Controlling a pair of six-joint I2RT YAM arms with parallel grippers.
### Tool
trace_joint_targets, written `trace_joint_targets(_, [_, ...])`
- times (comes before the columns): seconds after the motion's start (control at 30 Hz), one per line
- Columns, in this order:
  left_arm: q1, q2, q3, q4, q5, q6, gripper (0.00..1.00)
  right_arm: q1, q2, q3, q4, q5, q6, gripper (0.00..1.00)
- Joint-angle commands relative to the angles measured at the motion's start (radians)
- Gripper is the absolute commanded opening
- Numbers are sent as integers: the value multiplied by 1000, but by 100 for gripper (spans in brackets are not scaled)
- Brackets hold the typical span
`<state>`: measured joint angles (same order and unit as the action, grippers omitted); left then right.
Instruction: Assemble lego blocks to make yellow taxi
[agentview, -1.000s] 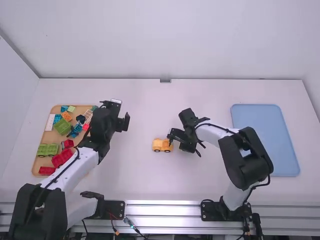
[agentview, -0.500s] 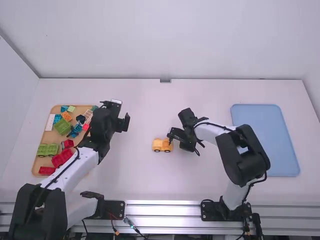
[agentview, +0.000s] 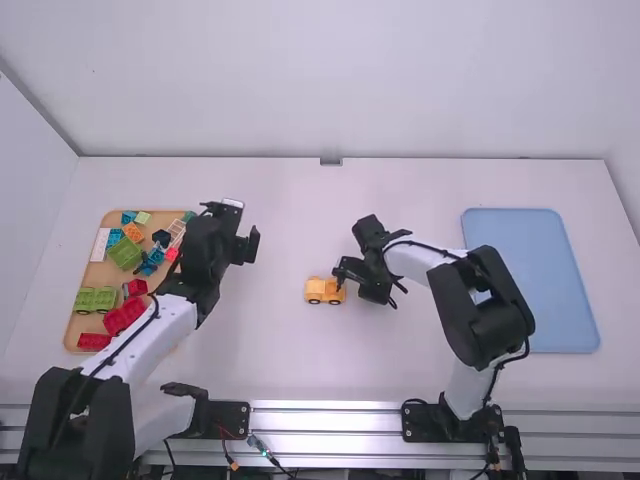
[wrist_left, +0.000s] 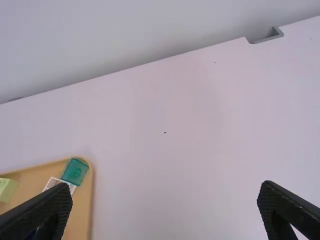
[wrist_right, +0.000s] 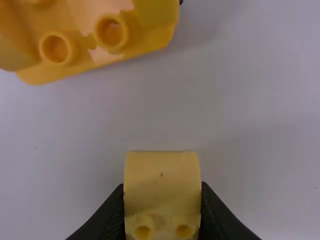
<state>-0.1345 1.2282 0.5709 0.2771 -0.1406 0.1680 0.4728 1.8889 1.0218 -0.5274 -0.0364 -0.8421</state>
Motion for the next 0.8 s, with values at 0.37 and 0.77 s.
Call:
trace_joint_targets(0.37, [-2,-18,-4,44,-6,31,99,0,22,21,45,-45,377,33])
trace_joint_targets(0.77, [-2,-18,-4,64,-6,31,99,6,22,35,-30,34,987,0])
